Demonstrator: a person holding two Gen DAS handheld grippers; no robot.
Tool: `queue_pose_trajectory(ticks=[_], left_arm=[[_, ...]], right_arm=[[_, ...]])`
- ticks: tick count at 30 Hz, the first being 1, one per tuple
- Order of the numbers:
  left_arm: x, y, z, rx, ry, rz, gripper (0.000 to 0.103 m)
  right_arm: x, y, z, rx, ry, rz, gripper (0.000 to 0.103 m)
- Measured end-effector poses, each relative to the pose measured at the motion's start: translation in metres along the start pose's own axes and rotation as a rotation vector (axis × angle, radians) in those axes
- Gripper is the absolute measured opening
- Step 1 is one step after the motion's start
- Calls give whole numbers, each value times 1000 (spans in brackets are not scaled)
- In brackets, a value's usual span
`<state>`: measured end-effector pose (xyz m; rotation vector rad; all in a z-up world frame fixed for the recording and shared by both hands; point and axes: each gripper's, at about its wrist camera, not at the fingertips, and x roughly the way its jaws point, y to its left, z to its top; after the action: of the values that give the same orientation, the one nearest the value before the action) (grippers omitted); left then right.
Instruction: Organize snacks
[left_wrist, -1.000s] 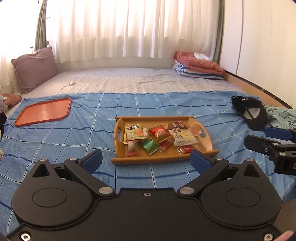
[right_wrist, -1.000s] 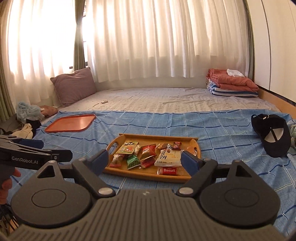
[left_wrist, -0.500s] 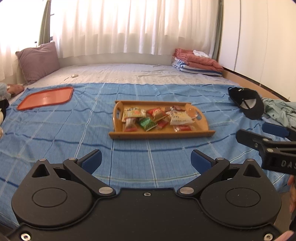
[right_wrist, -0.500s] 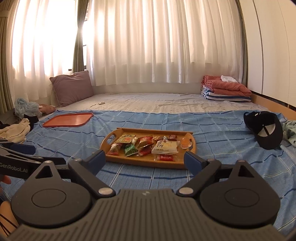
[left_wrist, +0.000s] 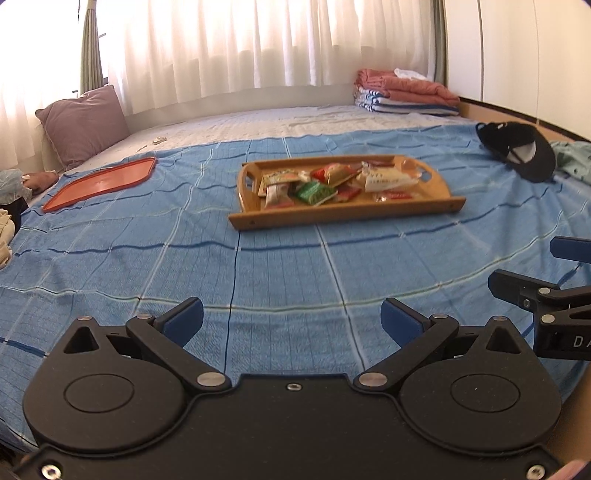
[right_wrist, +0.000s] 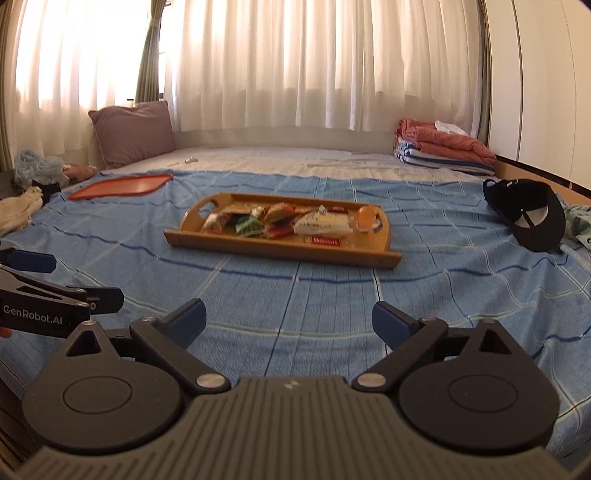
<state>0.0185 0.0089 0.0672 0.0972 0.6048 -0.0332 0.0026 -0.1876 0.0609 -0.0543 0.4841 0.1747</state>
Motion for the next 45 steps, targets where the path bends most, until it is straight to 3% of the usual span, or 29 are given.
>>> queue_pose_trajectory(ticks=[16,33,45], left_arm=[[55,0,-39,-33,90,23,103],[66,-4,-49,-37,41,2,103],[68,-5,-47,-49,50,12,103]], right_arm=[[40,0,-42,-24,96,-59,102],[52,0,-52,2,136,-72,103],[54,0,-51,-1,154,-75,103]])
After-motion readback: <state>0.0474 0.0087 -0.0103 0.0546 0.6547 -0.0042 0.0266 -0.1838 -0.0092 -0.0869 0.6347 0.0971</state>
